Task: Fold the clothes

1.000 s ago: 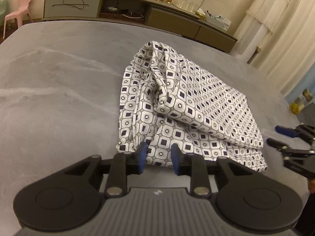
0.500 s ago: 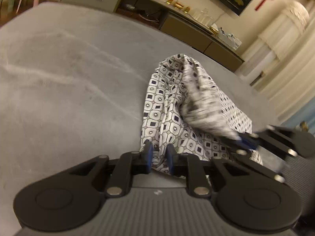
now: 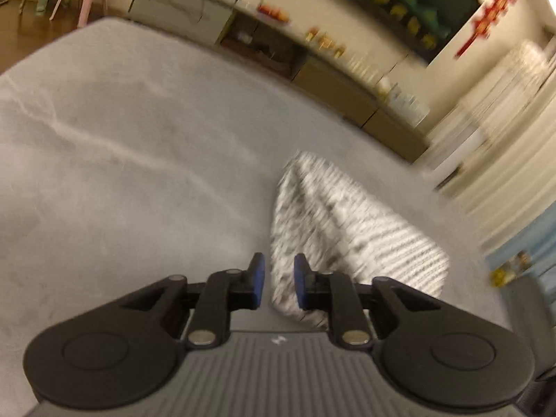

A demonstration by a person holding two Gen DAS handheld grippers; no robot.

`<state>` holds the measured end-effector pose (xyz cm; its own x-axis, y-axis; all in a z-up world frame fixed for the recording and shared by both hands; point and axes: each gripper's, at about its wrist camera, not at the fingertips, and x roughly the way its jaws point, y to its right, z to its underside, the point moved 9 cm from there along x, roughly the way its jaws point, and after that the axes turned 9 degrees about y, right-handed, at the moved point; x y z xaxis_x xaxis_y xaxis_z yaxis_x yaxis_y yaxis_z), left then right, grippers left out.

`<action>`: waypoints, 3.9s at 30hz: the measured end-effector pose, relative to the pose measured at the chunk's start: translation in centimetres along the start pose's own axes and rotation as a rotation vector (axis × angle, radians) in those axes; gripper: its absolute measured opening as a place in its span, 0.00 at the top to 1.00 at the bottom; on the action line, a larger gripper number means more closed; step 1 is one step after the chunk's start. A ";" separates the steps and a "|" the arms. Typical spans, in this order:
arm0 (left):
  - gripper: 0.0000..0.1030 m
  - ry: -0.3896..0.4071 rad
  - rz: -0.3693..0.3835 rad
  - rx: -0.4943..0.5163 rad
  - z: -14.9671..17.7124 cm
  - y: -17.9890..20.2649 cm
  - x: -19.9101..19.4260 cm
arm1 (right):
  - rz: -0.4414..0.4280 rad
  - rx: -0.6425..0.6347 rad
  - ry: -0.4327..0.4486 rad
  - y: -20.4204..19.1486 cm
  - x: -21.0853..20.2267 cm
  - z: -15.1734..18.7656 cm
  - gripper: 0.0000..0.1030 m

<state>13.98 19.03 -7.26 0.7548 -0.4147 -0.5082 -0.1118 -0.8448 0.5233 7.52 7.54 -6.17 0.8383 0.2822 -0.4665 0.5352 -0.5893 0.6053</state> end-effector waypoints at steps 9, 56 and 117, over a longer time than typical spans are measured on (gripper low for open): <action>0.65 -0.079 0.140 0.101 2.1 6.1 1.6 | 0.073 0.090 -0.087 3.3 -4.4 6.3 0.47; 0.93 -0.049 0.205 0.093 5.9 11.5 5.2 | 0.009 1.564 -0.047 16.3 -7.0 19.8 0.70; 0.92 -0.042 -0.073 0.240 4.3 9.5 7.2 | -0.104 1.694 -0.085 14.1 -4.2 18.0 0.75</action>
<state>15.62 6.59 -8.89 0.7398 -0.3594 -0.5688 -0.2122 -0.9269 0.3096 9.66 -15.60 -7.31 0.7716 0.3640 -0.5217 -0.1666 -0.6758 -0.7180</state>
